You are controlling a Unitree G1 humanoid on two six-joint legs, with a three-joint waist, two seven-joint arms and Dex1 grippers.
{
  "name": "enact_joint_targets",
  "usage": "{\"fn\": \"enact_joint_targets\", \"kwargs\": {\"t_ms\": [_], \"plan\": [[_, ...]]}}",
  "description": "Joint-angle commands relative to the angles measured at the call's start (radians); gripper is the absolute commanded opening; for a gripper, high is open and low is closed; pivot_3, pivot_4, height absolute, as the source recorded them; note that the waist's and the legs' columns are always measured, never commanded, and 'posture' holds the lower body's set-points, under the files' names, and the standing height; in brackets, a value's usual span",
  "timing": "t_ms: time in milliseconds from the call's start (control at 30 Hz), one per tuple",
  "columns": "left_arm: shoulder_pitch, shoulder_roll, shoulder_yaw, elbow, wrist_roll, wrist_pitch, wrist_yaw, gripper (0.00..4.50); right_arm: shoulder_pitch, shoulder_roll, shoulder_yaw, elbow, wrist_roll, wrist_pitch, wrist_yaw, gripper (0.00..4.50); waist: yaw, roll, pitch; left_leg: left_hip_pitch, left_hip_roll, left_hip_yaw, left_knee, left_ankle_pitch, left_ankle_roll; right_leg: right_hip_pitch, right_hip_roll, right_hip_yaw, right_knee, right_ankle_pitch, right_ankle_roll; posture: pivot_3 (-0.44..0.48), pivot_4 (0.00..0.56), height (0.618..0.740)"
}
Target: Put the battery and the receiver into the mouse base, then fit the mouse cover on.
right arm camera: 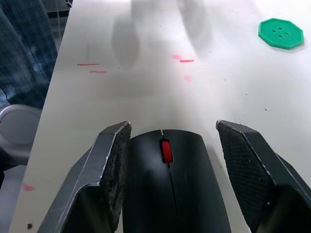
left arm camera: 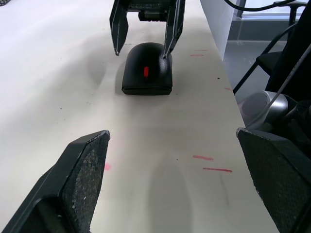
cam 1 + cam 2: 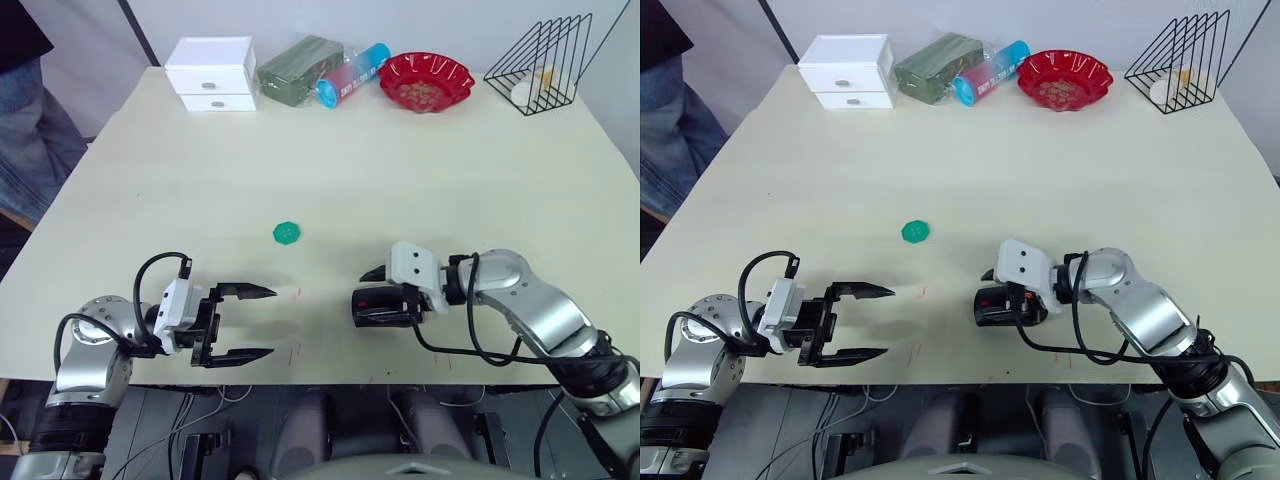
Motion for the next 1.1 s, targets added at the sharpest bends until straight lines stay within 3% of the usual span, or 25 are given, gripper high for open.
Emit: {"fn": "enact_joint_targets", "kwargs": {"t_ms": [33, 800, 1100], "plan": [[0.006, 0.013, 0.015, -0.031, -0.016, 0.002, -0.035, 4.5, -0.016, 0.007, -0.001, -0.014, -0.009, -0.03, 0.005, 1.8, 0.0, 0.0, 0.0, 0.0, 0.0, 0.0, 0.0, 0.0, 0.0, 0.0, 0.0, 0.0, 0.0, 0.0, 0.0, 0.0, 0.15, 0.74], [0.007, 0.02, 0.02, -0.027, -0.015, 0.003, -0.034, 4.5, 0.012, -0.009, 0.091, 0.136, -0.11, -0.062, 0.046, 1.8, 0.003, -0.001, -0.001, 0.001, 0.0, 0.0, 0.0, 0.0, 0.0, 0.001, 0.0, 0.0, 0.0, 0.0, 0.0, 0.0, 0.15, 0.74], [0.012, 0.021, 0.025, -0.03, -0.019, 0.004, -0.033, 4.5, 0.031, 0.032, 0.019, 0.122, -0.053, -0.105, 0.032, 1.8, 0.003, -0.003, -0.004, 0.001, 0.0, 0.0, 0.0, 0.0, 0.0, 0.002, 0.0, 0.0, 0.0, 0.0, 0.0, 0.0, 0.15, 0.74]]}}
